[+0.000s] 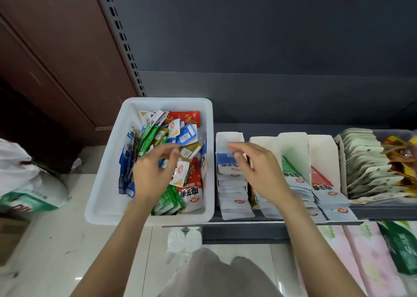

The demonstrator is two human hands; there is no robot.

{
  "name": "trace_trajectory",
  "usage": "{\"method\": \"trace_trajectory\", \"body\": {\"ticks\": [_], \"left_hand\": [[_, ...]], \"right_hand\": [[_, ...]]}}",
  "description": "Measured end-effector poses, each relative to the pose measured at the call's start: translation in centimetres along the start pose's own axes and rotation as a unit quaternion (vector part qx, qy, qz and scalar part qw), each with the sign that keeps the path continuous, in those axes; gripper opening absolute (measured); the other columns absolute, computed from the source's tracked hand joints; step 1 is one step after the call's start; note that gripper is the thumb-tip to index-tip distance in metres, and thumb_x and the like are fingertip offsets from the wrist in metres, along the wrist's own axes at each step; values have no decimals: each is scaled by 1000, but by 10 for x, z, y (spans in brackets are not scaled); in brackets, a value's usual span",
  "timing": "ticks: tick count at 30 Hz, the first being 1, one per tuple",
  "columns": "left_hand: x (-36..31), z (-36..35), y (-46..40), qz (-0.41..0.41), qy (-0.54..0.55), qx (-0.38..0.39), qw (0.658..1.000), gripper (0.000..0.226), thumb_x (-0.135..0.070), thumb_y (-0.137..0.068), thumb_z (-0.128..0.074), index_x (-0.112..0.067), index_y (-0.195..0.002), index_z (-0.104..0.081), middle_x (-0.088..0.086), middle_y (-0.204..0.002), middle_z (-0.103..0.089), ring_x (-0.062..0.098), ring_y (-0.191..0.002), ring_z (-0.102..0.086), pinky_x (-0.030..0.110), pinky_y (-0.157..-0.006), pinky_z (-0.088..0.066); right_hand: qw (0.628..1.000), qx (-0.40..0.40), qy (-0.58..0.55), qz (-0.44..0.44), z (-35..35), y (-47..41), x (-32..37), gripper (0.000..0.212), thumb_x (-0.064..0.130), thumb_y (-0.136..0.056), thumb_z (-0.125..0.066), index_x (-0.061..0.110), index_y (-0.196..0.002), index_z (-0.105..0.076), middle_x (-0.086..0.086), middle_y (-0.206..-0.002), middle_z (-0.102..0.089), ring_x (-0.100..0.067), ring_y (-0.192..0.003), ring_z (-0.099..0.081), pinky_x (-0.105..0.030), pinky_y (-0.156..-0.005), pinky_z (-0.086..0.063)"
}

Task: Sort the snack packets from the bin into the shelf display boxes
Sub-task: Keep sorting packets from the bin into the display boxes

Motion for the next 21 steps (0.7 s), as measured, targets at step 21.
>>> {"method": "trace_trajectory", "body": {"ticks": [21], "left_hand": [[119,19,9,159,-100,79,979,28,-31,-87,-63,-23,-114,-65,-3,-112,-65,19,-102,-57,30,-82,-47]], "right_hand": [[984,61,-36,-162,-181,-90,46,44,18,-93,-59,16,-134,-45,2,-83,-71,-10,-71,-66,-26,-67,-54]]}}
Point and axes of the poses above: each hand's wrist, its own y-axis away from the middle knuckle, its own z-axis out of the back of the hand, x = y × z, the point moved 9 cm from there along -y, towards the middle knuckle
